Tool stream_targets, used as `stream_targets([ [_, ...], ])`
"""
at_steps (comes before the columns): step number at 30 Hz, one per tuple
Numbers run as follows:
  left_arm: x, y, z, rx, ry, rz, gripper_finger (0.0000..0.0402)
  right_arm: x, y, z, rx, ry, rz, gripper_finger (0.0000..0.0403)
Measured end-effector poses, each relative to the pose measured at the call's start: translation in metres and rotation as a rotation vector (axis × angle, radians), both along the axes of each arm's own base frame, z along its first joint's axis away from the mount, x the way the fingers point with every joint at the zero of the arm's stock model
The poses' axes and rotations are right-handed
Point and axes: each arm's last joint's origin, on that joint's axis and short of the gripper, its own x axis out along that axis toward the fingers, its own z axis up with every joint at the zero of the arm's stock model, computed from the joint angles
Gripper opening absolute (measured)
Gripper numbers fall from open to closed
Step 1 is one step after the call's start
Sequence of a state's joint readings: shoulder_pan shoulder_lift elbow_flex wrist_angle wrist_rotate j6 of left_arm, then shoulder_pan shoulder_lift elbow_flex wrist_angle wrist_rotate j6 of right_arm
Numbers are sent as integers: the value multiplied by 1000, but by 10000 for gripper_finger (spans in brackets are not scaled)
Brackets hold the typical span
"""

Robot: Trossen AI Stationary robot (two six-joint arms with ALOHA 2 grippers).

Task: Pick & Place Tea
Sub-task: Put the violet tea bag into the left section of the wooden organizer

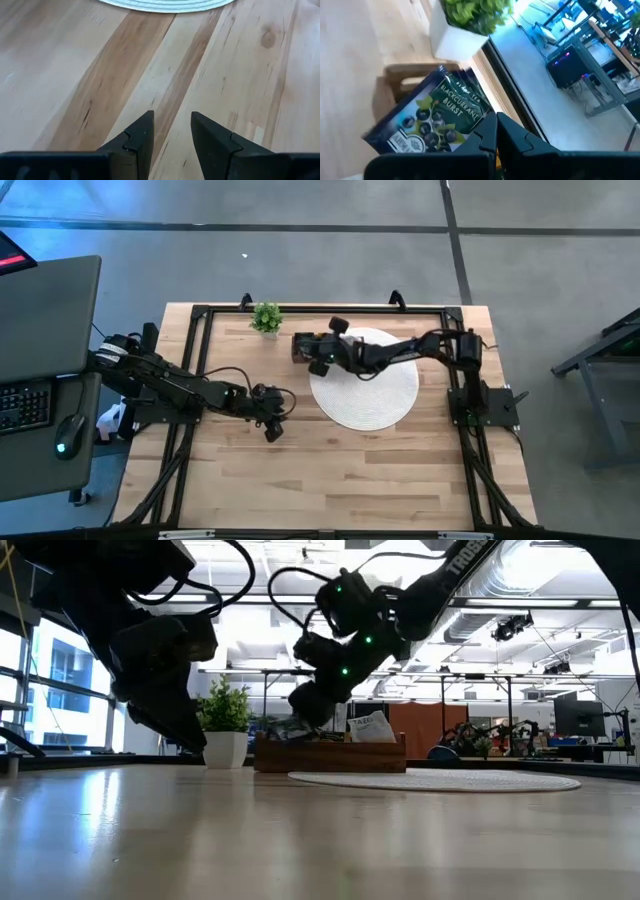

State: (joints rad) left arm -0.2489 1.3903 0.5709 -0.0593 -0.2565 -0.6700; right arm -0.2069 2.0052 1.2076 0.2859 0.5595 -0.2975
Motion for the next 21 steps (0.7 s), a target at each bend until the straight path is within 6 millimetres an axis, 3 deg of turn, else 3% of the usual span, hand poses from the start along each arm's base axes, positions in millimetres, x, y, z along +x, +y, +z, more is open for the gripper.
stream_targets([
  [13, 0, 1, 0, 40, -5, 5, 128, 2, -10, 10, -64, -70, 18, 0],
  [21, 0, 1, 0, 40, -4, 5, 128, 4, -8, 9, 36, -124, 82, 0],
])
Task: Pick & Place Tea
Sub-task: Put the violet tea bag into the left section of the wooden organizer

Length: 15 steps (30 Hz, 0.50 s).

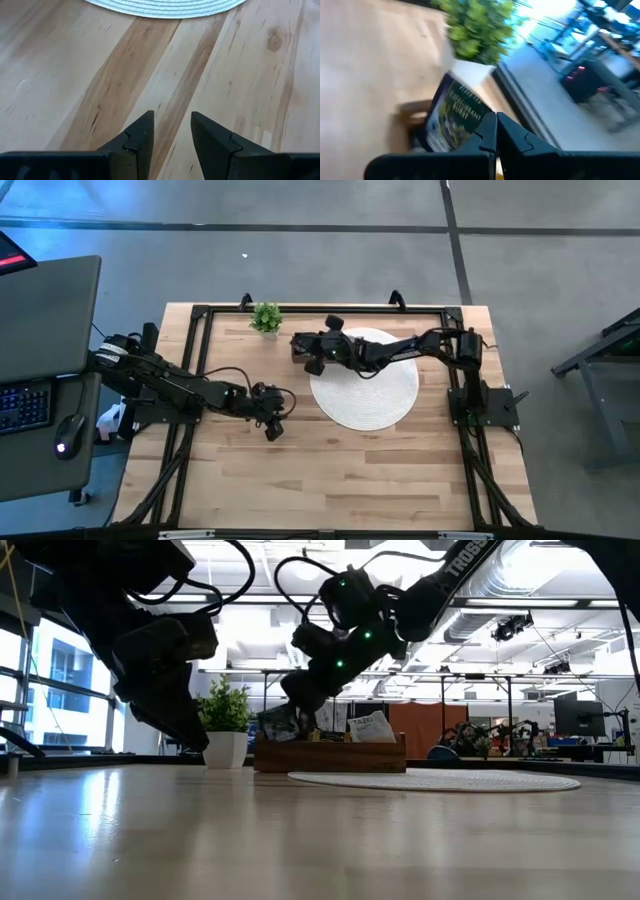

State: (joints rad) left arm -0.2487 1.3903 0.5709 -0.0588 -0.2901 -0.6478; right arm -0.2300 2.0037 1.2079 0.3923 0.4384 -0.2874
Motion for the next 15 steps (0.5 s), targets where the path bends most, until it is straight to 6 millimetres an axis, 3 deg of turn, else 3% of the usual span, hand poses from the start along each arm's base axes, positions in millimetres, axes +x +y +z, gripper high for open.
stream_targets([
  [15, 0, -1, 0, -16, 7, -10, 128, -3, 7, -10, 98, 66, -4, 23],
])
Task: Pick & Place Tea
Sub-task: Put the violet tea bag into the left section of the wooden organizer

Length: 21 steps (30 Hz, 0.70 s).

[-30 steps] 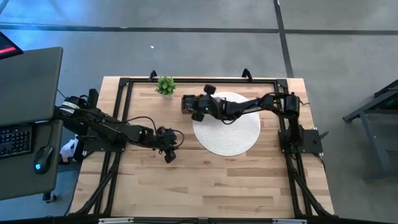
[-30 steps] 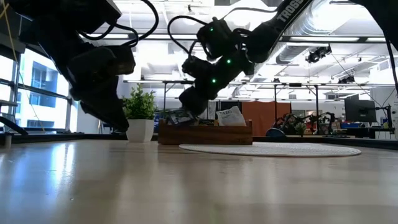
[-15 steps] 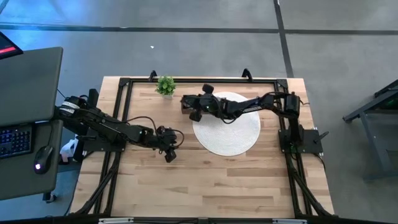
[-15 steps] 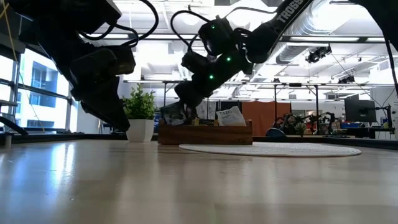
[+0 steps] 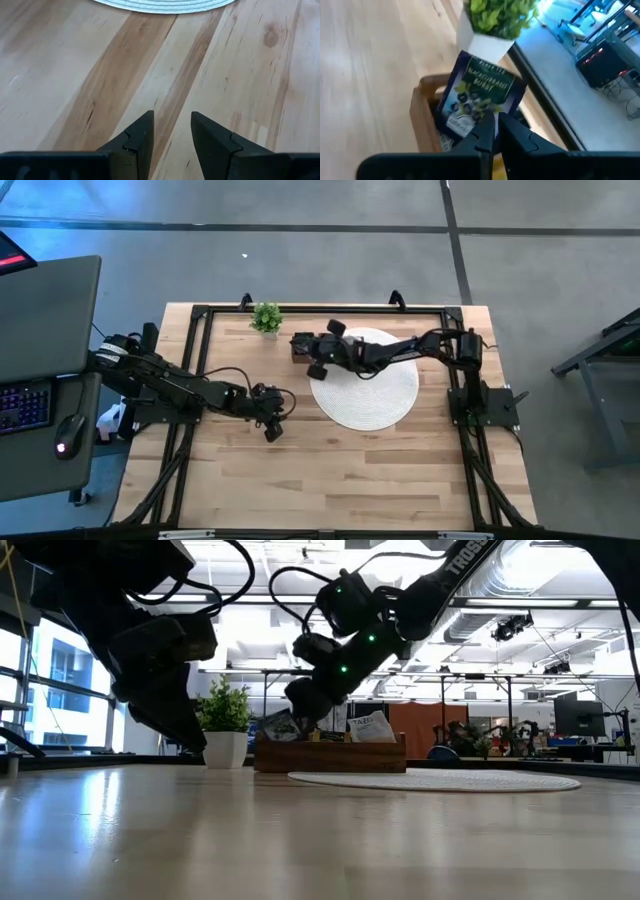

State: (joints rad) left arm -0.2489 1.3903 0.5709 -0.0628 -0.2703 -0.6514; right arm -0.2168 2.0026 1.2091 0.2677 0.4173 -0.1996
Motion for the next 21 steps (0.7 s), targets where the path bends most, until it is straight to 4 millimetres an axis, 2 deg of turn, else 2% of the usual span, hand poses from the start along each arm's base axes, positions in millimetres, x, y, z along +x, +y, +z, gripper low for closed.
stream_targets([
  [6, 0, 0, 0, 0, 0, 0, 128, 0, 11, -1, -62, 37, -68, 61],
  [11, 0, 0, 0, -1, 0, 0, 128, 4, 24, 3, -53, 6, -31, 75],
  [14, 0, 0, 0, -1, 0, 0, 128, 3, 23, 0, -6, -12, -54, 55],
  [18, 0, 0, 0, 0, -1, 1, 128, 3, 10, -11, 62, -21, -48, 8],
  [21, 0, 0, 0, 0, -1, 1, 128, 3, 1, -17, 74, -36, -67, 13],
])
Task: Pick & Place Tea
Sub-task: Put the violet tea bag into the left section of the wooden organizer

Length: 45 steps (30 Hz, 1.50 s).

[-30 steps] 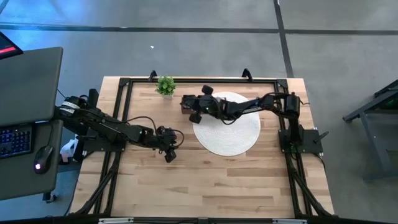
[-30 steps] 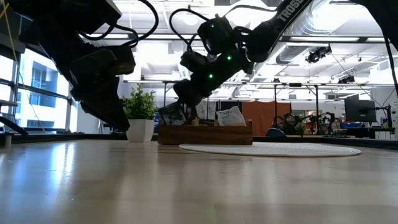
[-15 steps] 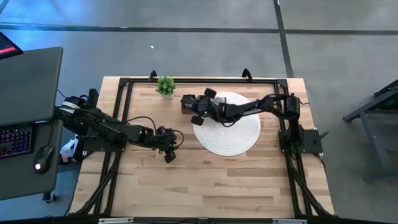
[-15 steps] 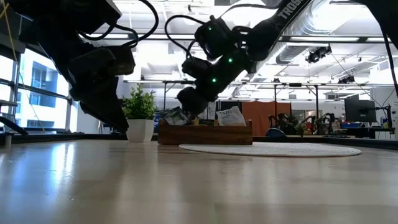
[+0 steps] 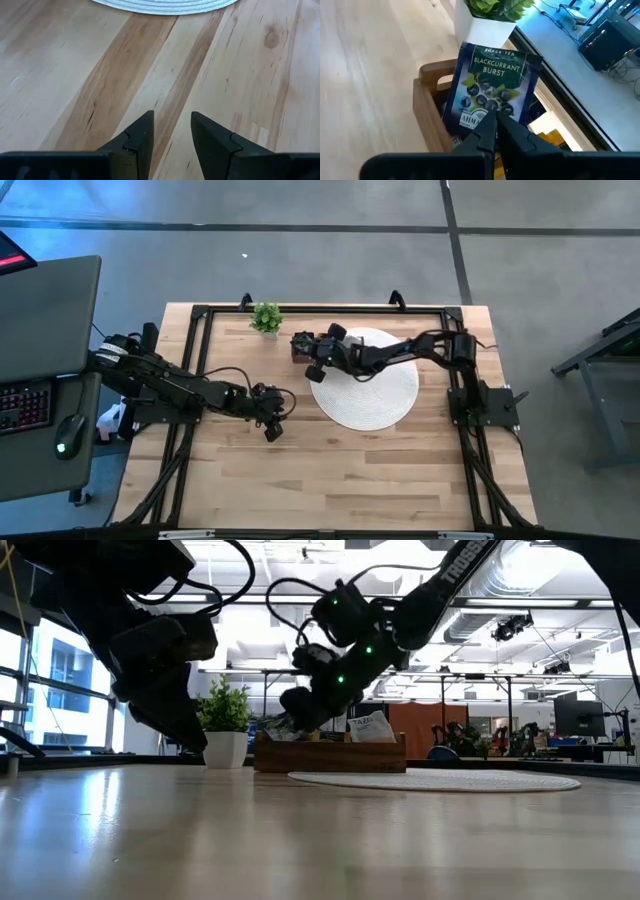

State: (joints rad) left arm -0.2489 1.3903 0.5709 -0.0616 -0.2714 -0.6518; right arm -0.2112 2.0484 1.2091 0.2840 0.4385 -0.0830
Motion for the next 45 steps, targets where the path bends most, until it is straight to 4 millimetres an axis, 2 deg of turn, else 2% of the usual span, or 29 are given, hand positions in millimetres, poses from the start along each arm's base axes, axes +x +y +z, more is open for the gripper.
stream_targets([
  [5, 0, 0, 0, 14, 0, -5, 128, 0, -6, -12, 49, 12, 29, 4],
  [14, 0, 0, 0, 23, 1, -12, 128, 6, 0, -10, 74, -37, 142, 3],
  [17, 0, 0, 0, 25, 1, -13, 128, 7, 5, -1, 27, -52, 174, 3],
  [21, 0, 0, 0, 26, 1, -13, 128, 9, 9, 28, -119, -77, 133, 2],
  [24, 0, 0, 0, 26, 2, -13, 128, 13, 8, 40, -186, -57, 219, 2],
  [28, 0, 0, 0, 26, 2, -13, 128, 16, 3, 43, -129, -66, 364, 11],
  [36, 0, 0, 0, 26, 1, -13, 128, 9, -24, 43, -151, -26, 395, 16],
  [40, 0, 0, 0, 26, 1, -12, 128, 6, -35, 42, -130, -37, 422, 43],
  [45, 0, 1, 0, 53, 1, -17, 128, 4, -41, 42, -113, -44, 430, 107],
])
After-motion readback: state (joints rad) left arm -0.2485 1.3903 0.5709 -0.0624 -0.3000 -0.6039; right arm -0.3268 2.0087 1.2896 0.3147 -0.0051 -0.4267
